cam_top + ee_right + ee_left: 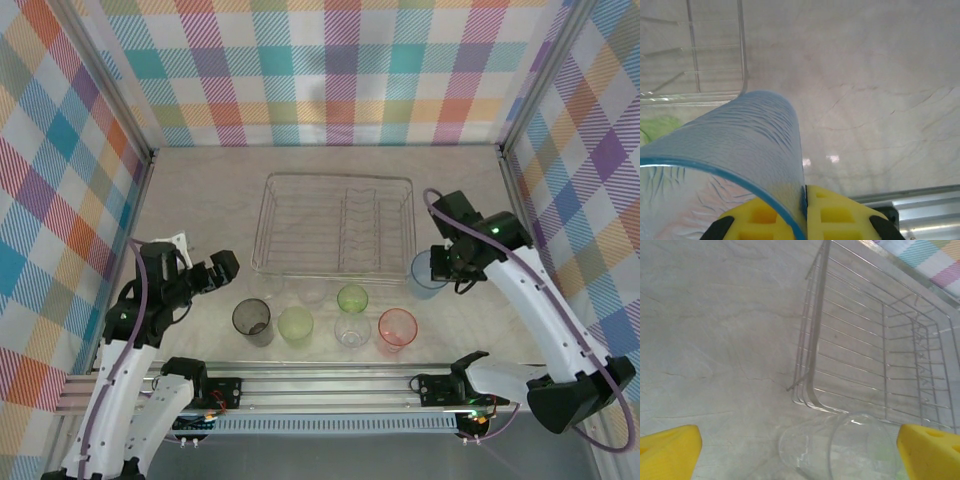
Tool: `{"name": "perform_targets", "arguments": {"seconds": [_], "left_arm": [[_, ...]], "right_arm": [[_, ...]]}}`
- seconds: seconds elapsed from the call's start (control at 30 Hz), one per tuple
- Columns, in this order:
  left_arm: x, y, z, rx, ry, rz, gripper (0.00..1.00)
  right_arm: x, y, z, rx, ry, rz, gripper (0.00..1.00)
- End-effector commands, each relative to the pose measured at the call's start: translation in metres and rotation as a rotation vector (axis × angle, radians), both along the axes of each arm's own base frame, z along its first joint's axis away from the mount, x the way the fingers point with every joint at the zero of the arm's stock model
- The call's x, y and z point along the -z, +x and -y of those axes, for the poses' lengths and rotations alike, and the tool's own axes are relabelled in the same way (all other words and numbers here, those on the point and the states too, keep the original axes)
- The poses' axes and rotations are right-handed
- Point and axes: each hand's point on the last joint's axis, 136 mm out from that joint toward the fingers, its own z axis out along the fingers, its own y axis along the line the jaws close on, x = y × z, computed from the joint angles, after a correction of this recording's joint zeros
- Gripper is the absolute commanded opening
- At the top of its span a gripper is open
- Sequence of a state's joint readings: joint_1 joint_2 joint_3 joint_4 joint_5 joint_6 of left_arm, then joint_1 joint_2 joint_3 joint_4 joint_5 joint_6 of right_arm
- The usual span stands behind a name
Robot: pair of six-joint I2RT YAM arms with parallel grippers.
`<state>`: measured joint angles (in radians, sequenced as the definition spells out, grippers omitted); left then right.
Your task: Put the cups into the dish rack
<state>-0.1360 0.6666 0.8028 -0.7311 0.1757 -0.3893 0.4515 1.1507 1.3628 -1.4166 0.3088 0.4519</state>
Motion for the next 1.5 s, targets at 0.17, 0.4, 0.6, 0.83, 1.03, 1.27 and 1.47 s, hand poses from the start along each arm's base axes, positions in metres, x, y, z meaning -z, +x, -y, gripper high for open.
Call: {"name": "perform_targets", "arguments": {"seconds": [0.17,0.4,0.6,0.83,1.03,1.27,1.47], "left_arm": [[-0.089,0.025,0.065,0.232,-0.343,0.110,1.00],[-0.137,0.029,0.096,0.414,-0.499,0.183,1.00],[-0.180,0.009,0.133,0.639,-0.551,0.332,1.00],[-0.197,0.009,0.166,0.738,-0.540,0.388,1.00],[-0.204,0.013,0.175,0.754,-0.551,0.383,1.00],[-0.211,0.007,0.179,0.779,-0.567,0.402,1.00],[-0.229,-0.004,0.182,0.825,-0.598,0.444,1.00]], "right_arm": [[-0.108,0.072,-0.069,-0.179,0.350,0.409,0.00],[-0.157,0.108,-0.148,-0.435,0.877,0.476,0.00],[-0.176,0.117,-0.180,-0.552,1.202,0.394,0.00],[-0.181,0.107,-0.191,-0.629,1.341,0.340,0.00],[-0.182,0.088,-0.194,-0.699,1.385,0.288,0.00],[-0.173,0.061,-0.218,-0.786,1.391,0.191,0.00],[-0.165,0.058,-0.231,-0.800,1.398,0.156,0.00]]}}
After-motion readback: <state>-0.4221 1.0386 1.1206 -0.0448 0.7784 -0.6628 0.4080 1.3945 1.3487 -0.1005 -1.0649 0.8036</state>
